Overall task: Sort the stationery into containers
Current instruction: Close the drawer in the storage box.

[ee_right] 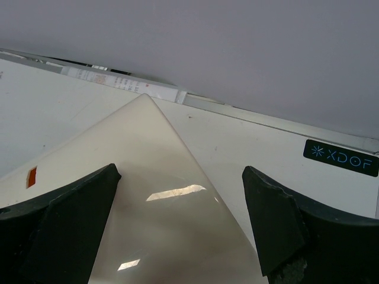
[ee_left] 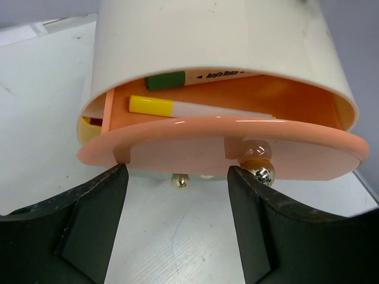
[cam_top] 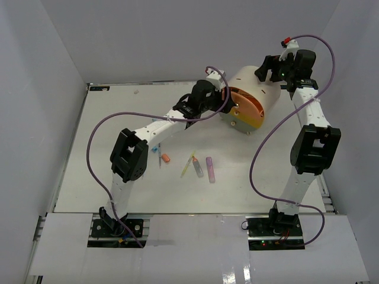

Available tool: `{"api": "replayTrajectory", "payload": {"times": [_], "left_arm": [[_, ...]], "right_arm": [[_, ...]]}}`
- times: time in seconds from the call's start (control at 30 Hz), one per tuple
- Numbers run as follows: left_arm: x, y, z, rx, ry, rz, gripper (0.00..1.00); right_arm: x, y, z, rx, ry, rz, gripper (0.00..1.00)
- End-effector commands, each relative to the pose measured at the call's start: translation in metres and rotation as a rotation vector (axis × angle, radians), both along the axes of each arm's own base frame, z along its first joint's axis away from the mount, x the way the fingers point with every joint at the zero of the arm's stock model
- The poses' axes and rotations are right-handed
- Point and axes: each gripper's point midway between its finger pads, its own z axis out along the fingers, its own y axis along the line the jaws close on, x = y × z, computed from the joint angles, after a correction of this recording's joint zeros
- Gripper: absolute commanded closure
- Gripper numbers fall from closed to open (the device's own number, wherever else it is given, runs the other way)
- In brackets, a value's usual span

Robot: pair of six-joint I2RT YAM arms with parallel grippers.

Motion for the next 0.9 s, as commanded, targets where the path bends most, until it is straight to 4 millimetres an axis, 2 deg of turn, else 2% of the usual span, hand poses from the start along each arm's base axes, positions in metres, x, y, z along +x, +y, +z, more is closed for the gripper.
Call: {"api": "replayTrajectory", "payload": {"times": [0.0,0.17,0.23,0.4,0.43,0.53,0.87], "left_arm": [[0.004,-0.012,0.040,-0.060,-0.080,-0.013,0.22],[0.014,-0.023,0.041,-0.081,-0.088,-0.016,0.22],[0.017,-0.026,0.032,-0.074,-0.079,-0.015,0.22],[0.024,-0.026,0.027,-0.070,-0.081,0.010,0.21],[0.026,-0.027,0.033,-0.086,-0.101,0.013,0.21],[0.029,-0.027,0.034,-0.089,-0.110,0.025,0.21],[0.022,-0.019,0.028,-0.061,-0.111,0.018,0.17]], "right_arm": [[-0.004,0.005,-0.001,0.007,0.001,0.029,0.08],[-0.005,0.006,-0.002,0.007,0.004,0.029,0.08],[-0.005,0.007,-0.002,0.009,0.005,0.034,0.08],[-0.007,0.005,-0.004,0.005,0.009,0.022,0.08],[-0.008,0.005,-0.004,0.024,0.019,0.007,0.08],[-0.011,0.003,-0.005,0.023,0.024,-0.006,0.08],[-0.024,0.002,-0.007,0.038,0.058,-0.028,0.07]]}}
